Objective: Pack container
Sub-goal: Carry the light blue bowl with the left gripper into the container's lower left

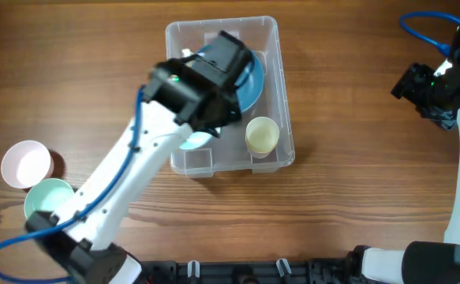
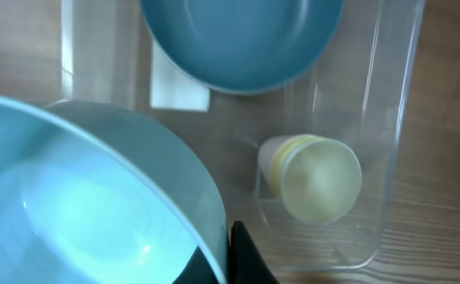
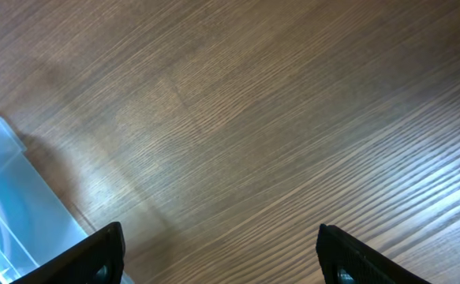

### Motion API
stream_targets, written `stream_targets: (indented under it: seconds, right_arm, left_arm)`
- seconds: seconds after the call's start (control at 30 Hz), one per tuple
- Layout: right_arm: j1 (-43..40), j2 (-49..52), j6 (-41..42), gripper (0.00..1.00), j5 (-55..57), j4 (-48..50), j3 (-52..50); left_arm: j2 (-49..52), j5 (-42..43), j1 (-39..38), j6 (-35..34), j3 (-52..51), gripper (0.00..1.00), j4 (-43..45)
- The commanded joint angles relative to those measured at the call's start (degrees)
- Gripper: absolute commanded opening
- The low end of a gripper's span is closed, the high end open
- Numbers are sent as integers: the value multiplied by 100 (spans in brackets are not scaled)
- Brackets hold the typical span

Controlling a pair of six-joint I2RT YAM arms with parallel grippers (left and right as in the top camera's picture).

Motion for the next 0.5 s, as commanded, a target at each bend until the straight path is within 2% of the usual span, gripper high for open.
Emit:
stream_targets:
  seconds: [0.0,0.47]
  right_arm:
    - [-7,39,-57,79,-116,-17,-24]
    - [-7,39,-57,79,-116,-31,-24]
  left_arm:
    - [498,-157,-192,-861,-85,4,26]
    - [2264,-157,-155,-852,-85,4,372]
